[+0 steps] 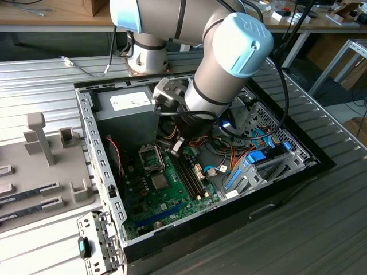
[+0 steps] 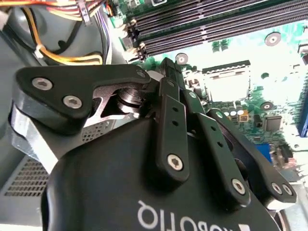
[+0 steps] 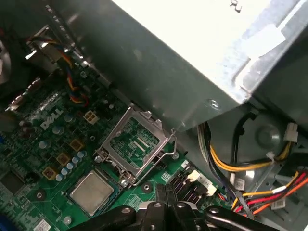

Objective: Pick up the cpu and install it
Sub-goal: 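Close the cpu cover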

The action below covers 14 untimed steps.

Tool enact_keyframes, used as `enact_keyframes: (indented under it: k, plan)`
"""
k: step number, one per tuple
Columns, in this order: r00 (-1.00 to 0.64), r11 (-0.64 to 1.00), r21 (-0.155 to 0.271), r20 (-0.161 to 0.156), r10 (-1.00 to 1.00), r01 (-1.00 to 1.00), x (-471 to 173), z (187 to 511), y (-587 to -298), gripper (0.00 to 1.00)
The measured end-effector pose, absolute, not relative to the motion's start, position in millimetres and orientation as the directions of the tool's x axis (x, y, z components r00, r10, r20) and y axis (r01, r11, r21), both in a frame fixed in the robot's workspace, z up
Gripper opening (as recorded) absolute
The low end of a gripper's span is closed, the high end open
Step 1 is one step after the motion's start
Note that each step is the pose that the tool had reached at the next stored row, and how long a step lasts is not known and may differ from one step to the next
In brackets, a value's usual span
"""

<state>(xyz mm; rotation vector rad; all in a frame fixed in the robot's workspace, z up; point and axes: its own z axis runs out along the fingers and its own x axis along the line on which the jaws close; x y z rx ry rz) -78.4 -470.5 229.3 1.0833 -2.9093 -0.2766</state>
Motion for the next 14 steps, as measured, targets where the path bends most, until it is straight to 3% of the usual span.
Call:
enact_keyframes:
  k: [14]
  plan:
    - [-0.948,0.933,0.172,-0.037,-0.316,-0.317,-78.4,229.1,-470.5,0.11]
